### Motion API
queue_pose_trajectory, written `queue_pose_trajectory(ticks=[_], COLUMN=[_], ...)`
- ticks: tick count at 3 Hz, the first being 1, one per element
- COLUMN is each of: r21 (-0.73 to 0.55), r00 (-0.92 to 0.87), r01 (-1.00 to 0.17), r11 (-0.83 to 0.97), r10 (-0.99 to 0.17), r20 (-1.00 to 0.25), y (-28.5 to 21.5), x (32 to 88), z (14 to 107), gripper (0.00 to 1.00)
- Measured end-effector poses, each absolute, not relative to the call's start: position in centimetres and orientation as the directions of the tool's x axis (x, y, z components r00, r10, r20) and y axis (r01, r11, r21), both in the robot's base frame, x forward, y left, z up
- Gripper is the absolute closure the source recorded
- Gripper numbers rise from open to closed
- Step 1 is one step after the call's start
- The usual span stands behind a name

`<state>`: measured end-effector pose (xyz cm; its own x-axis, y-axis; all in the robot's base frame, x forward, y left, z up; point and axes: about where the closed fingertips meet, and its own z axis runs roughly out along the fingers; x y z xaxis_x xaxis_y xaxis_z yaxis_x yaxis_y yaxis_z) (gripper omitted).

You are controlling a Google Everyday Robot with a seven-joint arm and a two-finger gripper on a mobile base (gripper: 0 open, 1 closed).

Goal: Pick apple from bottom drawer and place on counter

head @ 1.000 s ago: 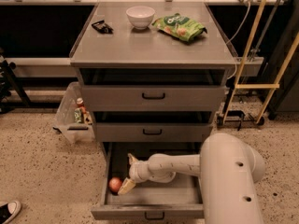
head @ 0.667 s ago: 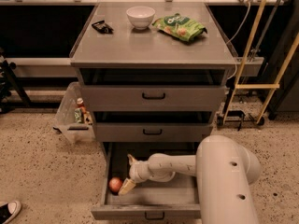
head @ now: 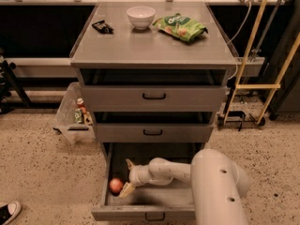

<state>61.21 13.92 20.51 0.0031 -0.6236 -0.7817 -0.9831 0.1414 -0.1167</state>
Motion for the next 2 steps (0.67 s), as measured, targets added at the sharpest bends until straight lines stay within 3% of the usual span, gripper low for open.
queue_pose_trajectory(ticks=[2], r21=[-0.078], r00=[0.021], r01=[-0.994], r11=[0.077], r10=[-0.565], r20=[-0.825], y=[16.9], x=[60.7], z=[16.1], gripper=[0.00])
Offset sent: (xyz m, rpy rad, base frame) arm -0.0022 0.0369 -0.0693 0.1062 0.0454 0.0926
